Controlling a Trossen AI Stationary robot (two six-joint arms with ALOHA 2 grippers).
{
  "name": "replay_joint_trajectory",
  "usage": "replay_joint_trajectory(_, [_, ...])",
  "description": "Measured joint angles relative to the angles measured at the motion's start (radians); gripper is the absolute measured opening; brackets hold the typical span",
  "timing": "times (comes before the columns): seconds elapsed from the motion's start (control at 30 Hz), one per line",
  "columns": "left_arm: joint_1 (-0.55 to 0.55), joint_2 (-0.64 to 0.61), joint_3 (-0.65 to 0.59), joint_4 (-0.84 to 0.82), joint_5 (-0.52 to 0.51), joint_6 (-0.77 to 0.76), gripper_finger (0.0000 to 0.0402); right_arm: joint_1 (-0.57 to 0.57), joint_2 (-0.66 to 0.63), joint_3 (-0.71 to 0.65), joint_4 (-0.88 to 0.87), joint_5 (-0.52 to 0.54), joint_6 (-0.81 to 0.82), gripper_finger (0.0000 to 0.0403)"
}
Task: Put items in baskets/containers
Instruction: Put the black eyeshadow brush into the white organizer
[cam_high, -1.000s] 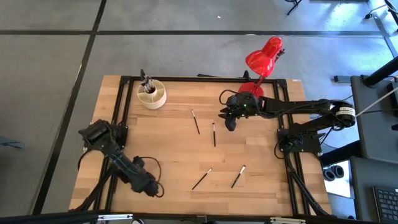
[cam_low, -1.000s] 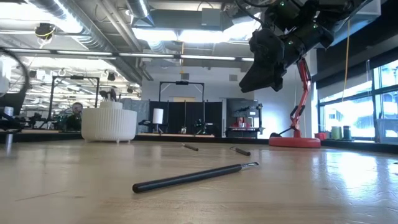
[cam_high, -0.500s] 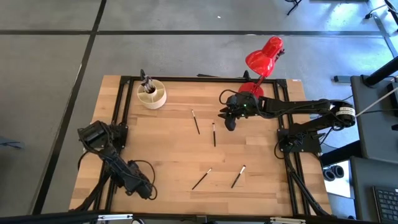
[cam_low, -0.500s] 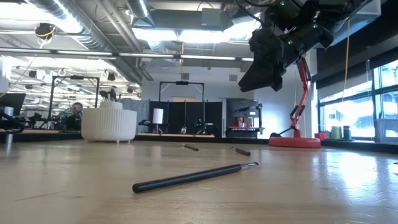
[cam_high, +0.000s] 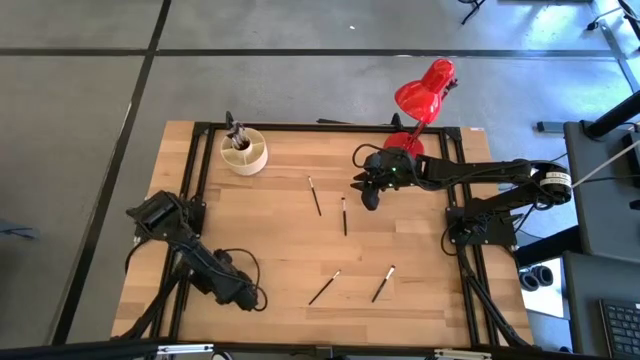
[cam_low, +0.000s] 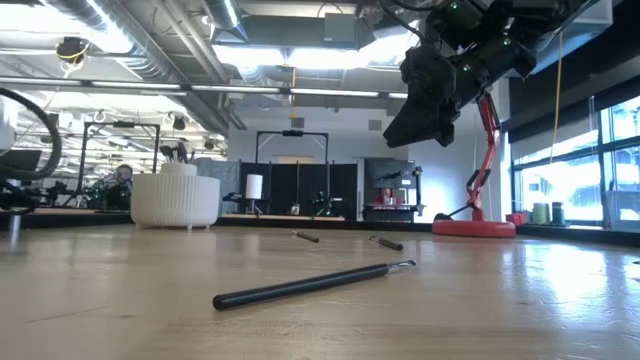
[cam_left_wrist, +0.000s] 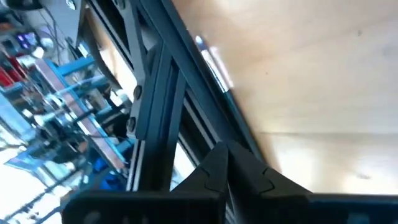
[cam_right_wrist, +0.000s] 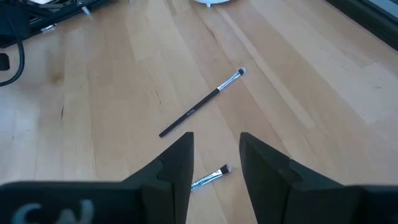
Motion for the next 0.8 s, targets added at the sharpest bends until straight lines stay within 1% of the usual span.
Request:
replay_joint_trajectory(0.27, [-0.012, 0.003, -0.036, 0.076, -0.004, -0.130, 0.0003, 0.000, 0.000, 0.000, 0.000, 0.000, -0.003, 0.0129])
replay_joint_trajectory(0.4, [-0.035, 0.003, -0.065, 0.105, 0.000, -0.167, 0.0003, 0.000, 0.000, 0.000, 0.000, 0.000, -0.004, 0.0129])
replay_joint_trajectory(0.53, [-0.065, 0.003, -0.094, 0.104, 0.034, -0.196, 0.0003, 0.000, 0.000, 0.000, 0.000, 0.000, -0.003, 0.0129])
replay_joint_trajectory(0.8, [-0.104, 0.000, -0.102, 0.139, 0.034, -0.286, 0.0003, 0.000, 0.000, 0.000, 0.000, 0.000, -0.003, 0.0129])
